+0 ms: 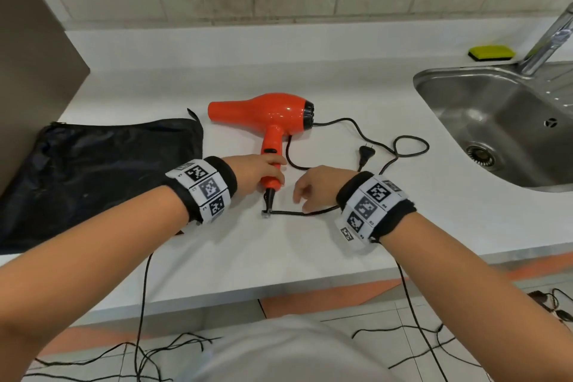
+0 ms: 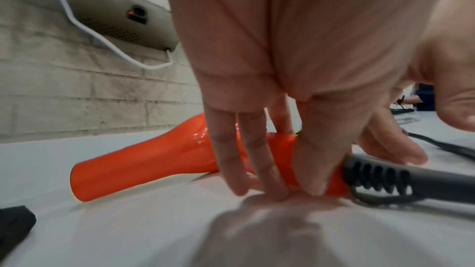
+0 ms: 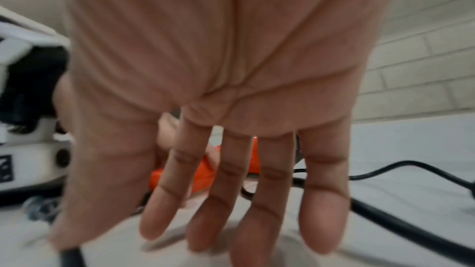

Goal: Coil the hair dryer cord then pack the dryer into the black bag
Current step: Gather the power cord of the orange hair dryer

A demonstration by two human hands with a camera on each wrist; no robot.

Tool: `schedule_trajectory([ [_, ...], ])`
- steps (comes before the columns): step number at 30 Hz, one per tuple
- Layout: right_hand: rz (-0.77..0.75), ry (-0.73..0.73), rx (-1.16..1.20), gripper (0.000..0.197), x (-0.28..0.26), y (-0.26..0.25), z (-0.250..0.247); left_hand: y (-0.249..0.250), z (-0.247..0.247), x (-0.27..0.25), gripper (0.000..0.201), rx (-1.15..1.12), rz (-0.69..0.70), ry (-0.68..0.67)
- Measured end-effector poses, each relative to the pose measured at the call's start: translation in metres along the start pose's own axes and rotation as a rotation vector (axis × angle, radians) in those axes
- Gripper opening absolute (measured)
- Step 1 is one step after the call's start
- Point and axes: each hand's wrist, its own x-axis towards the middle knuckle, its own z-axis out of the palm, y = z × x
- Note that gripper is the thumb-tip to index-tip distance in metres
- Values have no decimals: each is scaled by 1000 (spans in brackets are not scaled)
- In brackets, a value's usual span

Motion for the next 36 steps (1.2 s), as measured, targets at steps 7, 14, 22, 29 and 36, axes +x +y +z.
schedule_trajectory([
  [7, -77, 6, -99, 19, 11, -7, 14, 3, -7, 9, 40, -77, 24, 104],
  [14, -137, 277, 325, 31, -20, 1, -9, 4, -56, 7, 35, -416, 114, 266],
  [22, -283, 943, 395, 17, -39, 2, -47, 5, -95, 11, 20, -576, 52, 458],
  [29, -441, 1221, 433, 23, -47, -8, -86, 12, -107, 9, 15, -628, 104, 465],
  [36, -305, 1304, 573, 11, -33, -4, -132, 4, -112, -2, 24, -568, 159, 391],
])
